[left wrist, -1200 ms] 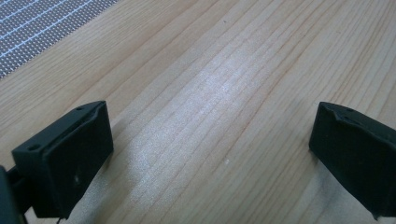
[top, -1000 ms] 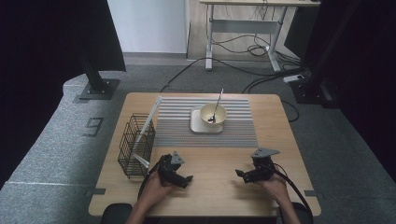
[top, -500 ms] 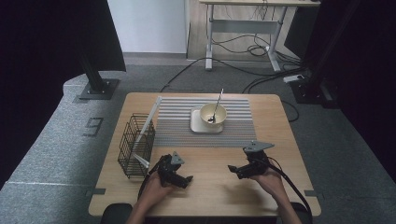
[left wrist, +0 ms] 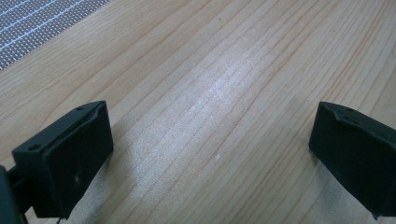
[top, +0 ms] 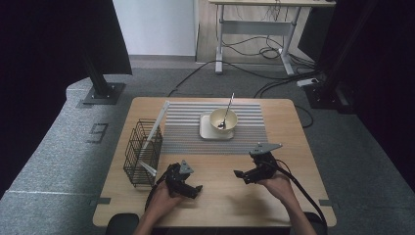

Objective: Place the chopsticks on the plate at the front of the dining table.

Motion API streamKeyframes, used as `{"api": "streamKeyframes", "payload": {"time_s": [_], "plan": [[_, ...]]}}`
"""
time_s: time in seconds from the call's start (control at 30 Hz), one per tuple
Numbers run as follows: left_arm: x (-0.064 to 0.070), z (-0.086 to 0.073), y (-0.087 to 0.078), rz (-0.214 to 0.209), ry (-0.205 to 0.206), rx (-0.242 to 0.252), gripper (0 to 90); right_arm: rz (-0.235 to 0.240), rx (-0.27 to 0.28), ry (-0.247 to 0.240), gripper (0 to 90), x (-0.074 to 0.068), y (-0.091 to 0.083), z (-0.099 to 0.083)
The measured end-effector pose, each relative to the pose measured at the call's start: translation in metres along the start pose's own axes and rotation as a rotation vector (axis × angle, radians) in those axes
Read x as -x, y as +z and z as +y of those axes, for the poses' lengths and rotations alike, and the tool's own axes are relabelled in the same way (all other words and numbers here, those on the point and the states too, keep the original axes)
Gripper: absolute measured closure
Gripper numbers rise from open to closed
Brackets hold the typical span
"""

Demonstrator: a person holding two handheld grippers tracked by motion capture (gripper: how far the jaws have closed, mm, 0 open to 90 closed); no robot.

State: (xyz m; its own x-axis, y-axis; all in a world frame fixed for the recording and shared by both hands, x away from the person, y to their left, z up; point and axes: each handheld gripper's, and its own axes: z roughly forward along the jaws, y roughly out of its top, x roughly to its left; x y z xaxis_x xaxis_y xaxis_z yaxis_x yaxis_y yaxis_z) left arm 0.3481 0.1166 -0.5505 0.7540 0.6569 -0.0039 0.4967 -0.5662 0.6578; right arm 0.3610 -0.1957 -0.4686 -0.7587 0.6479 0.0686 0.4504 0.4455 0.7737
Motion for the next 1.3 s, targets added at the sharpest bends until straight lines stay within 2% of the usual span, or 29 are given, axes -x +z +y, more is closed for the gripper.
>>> {"api": "streamKeyframes", "payload": {"time_s": [0.37,0.57,0.63,0.83,1.3], "plan": [[0.000,0.000,0.000,0.001,-0.004,0.002,0.0,0.007,0.032,-0.021,0.0,-0.010,-0.003,0.032],[0.000,0.001,0.001,0.003,-0.003,0.000,0.0,0.035,0.031,-0.027,0.0,-0.017,-0.001,0.050],[0.001,0.001,0.001,0.003,-0.004,0.000,0.0,0.038,0.033,-0.042,0.0,-0.020,0.000,0.056],[0.001,0.001,0.001,0.002,-0.004,0.000,0.0,0.078,0.038,-0.043,0.0,-0.027,0.002,0.073],[0.000,0.001,0.001,0.002,-0.003,-0.001,0.0,0.122,0.044,-0.092,0.0,-0.049,0.009,0.111]]}}
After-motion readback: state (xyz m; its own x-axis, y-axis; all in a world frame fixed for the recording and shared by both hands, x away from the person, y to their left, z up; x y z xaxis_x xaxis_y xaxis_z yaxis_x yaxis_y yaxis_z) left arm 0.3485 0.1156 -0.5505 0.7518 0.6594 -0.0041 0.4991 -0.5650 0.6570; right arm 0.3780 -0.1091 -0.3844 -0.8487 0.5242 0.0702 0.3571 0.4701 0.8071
